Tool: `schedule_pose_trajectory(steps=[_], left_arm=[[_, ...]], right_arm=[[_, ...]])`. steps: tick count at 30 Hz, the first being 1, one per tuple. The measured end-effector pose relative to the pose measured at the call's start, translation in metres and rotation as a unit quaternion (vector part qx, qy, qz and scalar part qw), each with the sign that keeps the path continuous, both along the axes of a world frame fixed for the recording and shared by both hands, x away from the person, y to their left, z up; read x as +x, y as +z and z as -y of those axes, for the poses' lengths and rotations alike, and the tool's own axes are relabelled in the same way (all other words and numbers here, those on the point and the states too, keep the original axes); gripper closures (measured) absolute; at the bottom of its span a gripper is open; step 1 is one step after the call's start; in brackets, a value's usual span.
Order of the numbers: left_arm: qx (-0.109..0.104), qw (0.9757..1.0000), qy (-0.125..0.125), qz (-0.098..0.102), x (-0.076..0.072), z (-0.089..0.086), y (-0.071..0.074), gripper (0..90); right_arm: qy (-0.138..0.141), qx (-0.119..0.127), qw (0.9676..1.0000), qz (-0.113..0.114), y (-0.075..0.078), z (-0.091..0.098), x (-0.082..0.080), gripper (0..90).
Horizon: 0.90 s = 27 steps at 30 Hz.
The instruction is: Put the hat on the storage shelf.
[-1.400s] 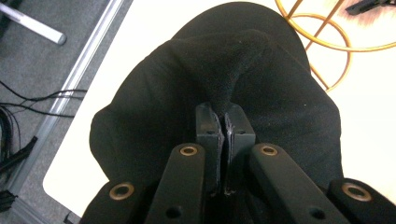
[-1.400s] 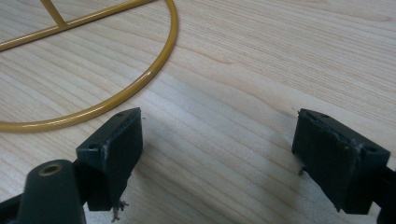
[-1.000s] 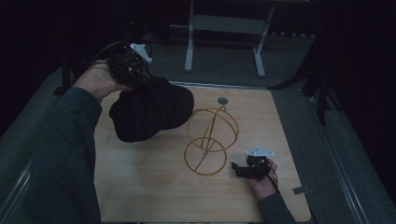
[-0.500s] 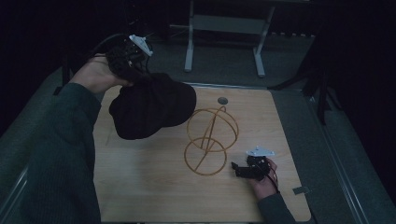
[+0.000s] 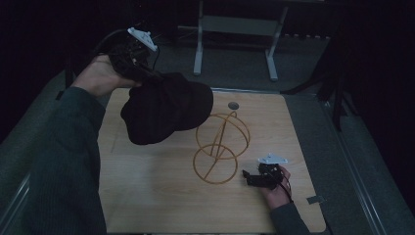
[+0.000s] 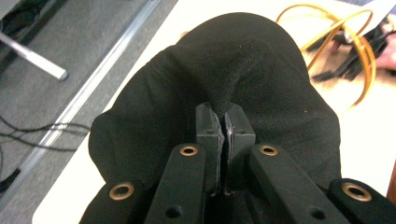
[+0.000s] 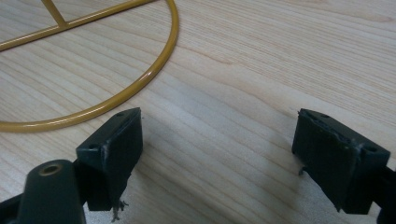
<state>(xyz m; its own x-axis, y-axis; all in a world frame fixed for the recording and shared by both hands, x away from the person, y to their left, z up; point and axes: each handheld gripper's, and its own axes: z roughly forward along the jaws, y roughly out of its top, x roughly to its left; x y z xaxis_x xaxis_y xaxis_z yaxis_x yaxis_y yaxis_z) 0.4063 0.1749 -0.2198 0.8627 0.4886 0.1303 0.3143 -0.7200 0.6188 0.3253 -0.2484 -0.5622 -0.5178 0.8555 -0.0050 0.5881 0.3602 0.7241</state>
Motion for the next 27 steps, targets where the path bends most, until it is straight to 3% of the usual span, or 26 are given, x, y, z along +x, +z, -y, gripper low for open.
schedule_pose_trajectory(steps=[2, 7, 9, 10, 27], left_arm=[[-0.008, 0.9999, 0.003, 0.013, -0.001, 0.004, 0.001, 86.6], [-0.020, 0.9997, -0.001, 0.017, 0.000, 0.011, 0.001, 86.7], [-0.023, 0.9996, -0.006, 0.017, 0.001, 0.012, 0.002, 86.7], [-0.035, 0.9992, -0.013, 0.015, 0.001, 0.013, 0.003, 86.7], [-0.069, 0.9966, -0.043, 0.008, 0.002, 0.025, 0.004, 86.7]], right_arm=[[0.000, 0.000, 1.0000, 0.000, 0.000, 0.000, 0.000, 16.1], [0.000, 0.000, 1.0000, 0.000, 0.000, 0.000, 0.000, 16.1], [0.000, 0.000, 1.0000, 0.000, 0.000, 0.000, 0.000, 16.1], [0.000, 0.000, 1.0000, 0.000, 0.000, 0.000, 0.000, 16.1], [0.000, 0.000, 1.0000, 0.000, 0.000, 0.000, 0.000, 16.1]])
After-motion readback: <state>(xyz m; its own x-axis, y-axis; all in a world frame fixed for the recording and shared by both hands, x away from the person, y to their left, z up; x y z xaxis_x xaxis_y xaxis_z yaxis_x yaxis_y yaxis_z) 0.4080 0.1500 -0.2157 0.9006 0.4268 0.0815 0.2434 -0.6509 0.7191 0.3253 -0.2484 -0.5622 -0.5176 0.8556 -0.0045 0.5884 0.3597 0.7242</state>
